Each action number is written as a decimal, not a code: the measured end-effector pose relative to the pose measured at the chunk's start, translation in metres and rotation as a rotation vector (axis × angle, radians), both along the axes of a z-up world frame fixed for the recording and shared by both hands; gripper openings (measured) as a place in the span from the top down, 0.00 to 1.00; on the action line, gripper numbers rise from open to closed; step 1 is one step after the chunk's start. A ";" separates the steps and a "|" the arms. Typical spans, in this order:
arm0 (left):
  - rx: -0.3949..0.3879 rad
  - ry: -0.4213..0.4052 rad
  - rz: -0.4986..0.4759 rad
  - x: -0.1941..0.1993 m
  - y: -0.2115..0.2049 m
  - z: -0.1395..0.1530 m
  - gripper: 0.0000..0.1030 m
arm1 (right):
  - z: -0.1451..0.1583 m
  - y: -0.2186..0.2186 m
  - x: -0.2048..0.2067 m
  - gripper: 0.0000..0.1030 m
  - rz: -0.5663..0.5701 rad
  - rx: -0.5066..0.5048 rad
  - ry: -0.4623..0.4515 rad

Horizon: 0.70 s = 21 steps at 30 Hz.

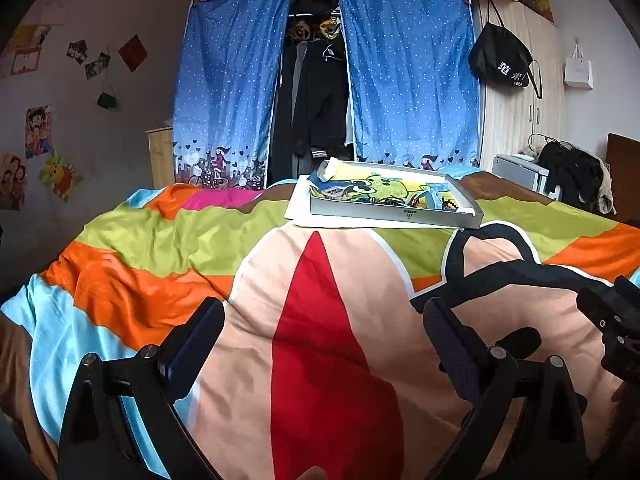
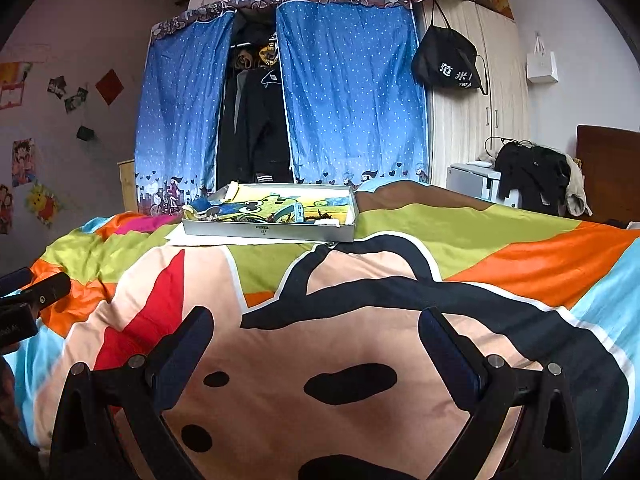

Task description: Organize jewelry

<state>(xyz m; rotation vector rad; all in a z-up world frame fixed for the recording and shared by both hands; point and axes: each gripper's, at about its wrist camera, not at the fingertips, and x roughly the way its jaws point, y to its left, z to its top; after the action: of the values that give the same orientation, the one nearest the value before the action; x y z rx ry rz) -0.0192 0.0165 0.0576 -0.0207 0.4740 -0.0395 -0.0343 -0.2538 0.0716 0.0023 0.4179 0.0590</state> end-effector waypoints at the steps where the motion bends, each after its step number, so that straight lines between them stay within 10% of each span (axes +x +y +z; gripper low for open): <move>1: 0.001 0.000 0.000 0.000 0.000 0.000 0.05 | 0.000 0.000 0.000 0.00 0.000 -0.001 0.000; 21: 0.004 0.007 -0.014 -0.002 -0.002 -0.001 0.05 | 0.001 -0.001 -0.003 0.00 -0.006 -0.019 -0.012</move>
<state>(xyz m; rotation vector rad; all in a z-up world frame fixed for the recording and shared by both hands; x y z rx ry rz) -0.0207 0.0141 0.0570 -0.0132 0.4811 -0.0519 -0.0372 -0.2545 0.0728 -0.0154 0.4064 0.0487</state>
